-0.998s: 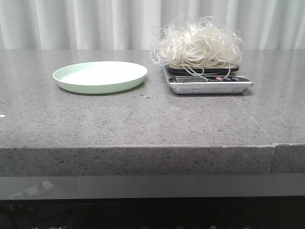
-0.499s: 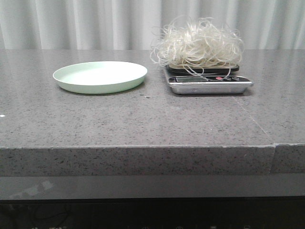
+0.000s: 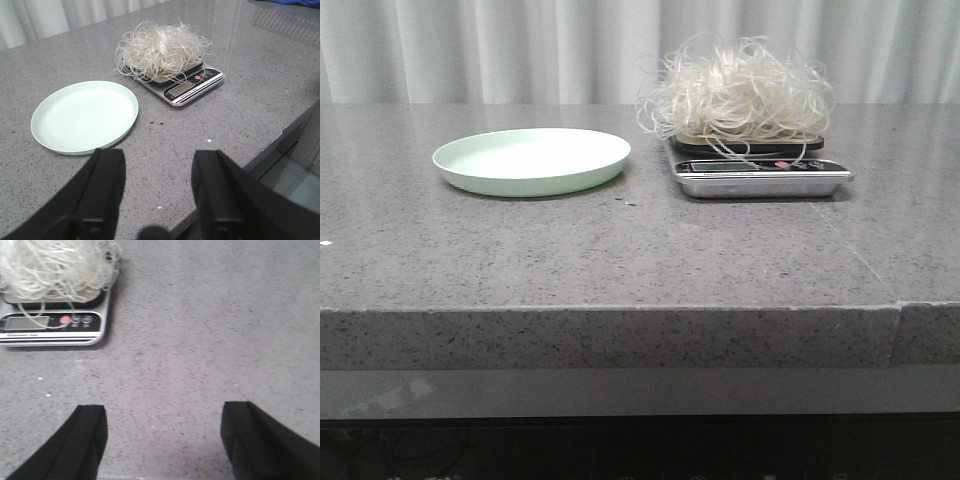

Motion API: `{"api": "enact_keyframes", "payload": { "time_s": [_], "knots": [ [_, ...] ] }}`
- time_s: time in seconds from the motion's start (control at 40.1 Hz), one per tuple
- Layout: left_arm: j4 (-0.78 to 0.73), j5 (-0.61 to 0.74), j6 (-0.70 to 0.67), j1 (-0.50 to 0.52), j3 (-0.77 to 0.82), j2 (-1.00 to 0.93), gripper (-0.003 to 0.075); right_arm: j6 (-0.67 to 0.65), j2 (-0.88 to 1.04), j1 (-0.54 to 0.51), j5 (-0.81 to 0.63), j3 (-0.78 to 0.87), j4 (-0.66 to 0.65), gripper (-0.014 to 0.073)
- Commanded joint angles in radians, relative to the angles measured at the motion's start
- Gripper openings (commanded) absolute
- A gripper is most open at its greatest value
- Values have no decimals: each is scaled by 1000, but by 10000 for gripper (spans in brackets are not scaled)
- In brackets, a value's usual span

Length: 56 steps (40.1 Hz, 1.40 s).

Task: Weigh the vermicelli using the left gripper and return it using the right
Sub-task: 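Open the left gripper and withdraw it from the scale, then lower the right gripper onto the vermicelli on the scale and grasp it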

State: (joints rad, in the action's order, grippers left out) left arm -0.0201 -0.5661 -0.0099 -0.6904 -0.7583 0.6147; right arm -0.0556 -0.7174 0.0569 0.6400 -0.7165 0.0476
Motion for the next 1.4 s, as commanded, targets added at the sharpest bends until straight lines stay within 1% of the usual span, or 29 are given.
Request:
{"api": "enact_keyframes", "payload": {
  "time_s": [0.0, 0.274, 0.474, 0.748, 0.848, 0.998, 1.197, 1.372],
  "knots": [
    [4, 76, -6, -5, -24, 0, 409, 29, -50, 47, -50, -75, 14, 589],
    [4, 76, -6, -5, -24, 0, 409, 38, -279, 220, -45, -283, 14, 589],
    [4, 76, -6, -5, -24, 0, 409, 38, -476, 279, -50, -465, 14, 589],
    [4, 76, -6, -5, -24, 0, 409, 38, -748, 288, -39, -707, 19, 589],
    [4, 76, -6, -5, -24, 0, 409, 38, -830, 288, -30, -779, 48, 589],
    [4, 76, -6, -5, -24, 0, 409, 39, -941, 288, -7, -880, 51, 573],
    [4, 76, -6, -5, -24, 0, 409, 56, -1059, 288, 2, -978, 46, 517],
    [4, 76, -6, -5, -24, 0, 409, 69, -1116, 288, 26, -1023, 33, 494]
  ]
}}
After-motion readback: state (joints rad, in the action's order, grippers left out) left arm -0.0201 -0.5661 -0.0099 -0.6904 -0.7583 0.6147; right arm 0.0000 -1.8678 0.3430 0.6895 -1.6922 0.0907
